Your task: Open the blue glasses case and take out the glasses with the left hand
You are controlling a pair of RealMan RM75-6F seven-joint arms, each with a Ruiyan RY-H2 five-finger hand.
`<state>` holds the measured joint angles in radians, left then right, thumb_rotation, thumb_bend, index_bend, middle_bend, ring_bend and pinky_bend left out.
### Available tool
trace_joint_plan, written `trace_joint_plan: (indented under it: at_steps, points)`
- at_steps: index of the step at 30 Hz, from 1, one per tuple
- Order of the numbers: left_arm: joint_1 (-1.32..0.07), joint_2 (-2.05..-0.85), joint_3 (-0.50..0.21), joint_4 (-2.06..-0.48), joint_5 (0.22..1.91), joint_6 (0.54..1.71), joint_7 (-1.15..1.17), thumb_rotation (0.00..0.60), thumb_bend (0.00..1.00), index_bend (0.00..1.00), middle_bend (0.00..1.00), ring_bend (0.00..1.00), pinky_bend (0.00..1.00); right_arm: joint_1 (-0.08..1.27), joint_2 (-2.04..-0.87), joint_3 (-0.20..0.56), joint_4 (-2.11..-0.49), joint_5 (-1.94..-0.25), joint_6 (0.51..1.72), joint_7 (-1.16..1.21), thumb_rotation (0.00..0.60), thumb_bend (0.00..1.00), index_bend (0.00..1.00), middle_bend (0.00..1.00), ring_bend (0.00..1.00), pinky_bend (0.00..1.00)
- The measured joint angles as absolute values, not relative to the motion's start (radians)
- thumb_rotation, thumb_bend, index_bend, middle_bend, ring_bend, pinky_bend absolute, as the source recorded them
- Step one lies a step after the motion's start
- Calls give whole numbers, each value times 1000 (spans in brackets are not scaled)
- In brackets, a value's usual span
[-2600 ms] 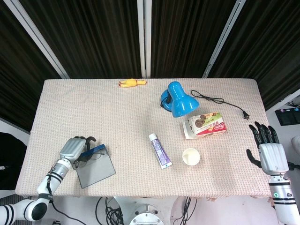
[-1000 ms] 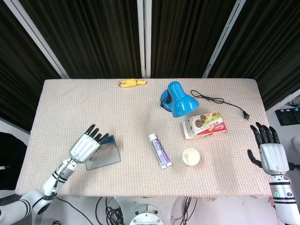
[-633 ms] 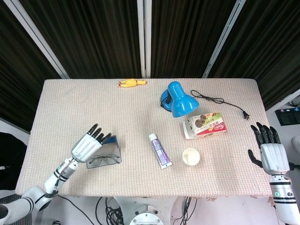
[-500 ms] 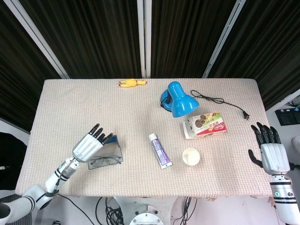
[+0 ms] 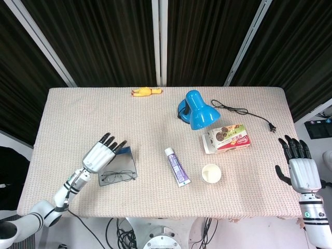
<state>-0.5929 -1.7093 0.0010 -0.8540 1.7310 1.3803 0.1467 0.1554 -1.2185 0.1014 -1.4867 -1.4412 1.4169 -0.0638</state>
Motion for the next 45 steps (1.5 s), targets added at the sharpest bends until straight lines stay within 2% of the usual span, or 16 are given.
trace_joint_plan:
  at_steps: [4, 6, 8, 16, 22, 27, 30, 33, 45]
  points:
    - [-599, -1704, -21, -886, 1673, 1321, 128, 600, 206, 20, 98, 66, 181, 156, -1219, 102, -1486, -1439, 1416, -64, 600, 327, 0, 0, 0, 0]
    - [-598, -1700, -32, -908, 1649, 1304, 129, 600, 170, 11, 33, 33, 155, 156, -1219, 103, -1486, -1438, 1415, -64, 600, 327, 0, 0, 0, 0]
    - [-596, -1694, -39, -931, 1632, 1294, 127, 600, 150, 10, 15, 26, 143, 157, -1219, 104, -1485, -1437, 1415, -63, 600, 327, 0, 0, 0, 0]
    - [-573, -1637, -70, -1099, 1564, 1279, 97, 600, 147, 18, 30, 25, 146, 158, -1221, 103, -1483, -1441, 1416, -58, 600, 327, 0, 0, 0, 0]
    - [-543, -1538, -73, -1321, 1508, 1249, 80, 600, 149, 127, 168, 65, 175, 155, -1218, 105, -1485, -1445, 1425, -50, 600, 327, 0, 0, 0, 0]
    - [-499, -1434, -41, -1539, 1471, 1229, 103, 600, 166, 209, 227, 112, 205, 153, -1211, 109, -1493, -1451, 1438, -43, 600, 327, 0, 0, 0, 0]
    - [-454, -1399, 3, -1621, 1456, 1226, 144, 600, 168, 203, 229, 115, 206, 150, -1204, 112, -1499, -1454, 1448, -35, 600, 327, 0, 0, 0, 0]
    - [-427, -1397, 34, -1631, 1447, 1217, 172, 600, 169, 189, 230, 116, 206, 148, -1196, 113, -1504, -1458, 1455, -31, 600, 327, 0, 0, 0, 0]
    - [-421, -1481, 30, -1584, 1450, 1190, 170, 600, 190, 185, 257, 132, 206, 134, -1172, 118, -1528, -1458, 1476, -16, 600, 327, 0, 0, 0, 0]
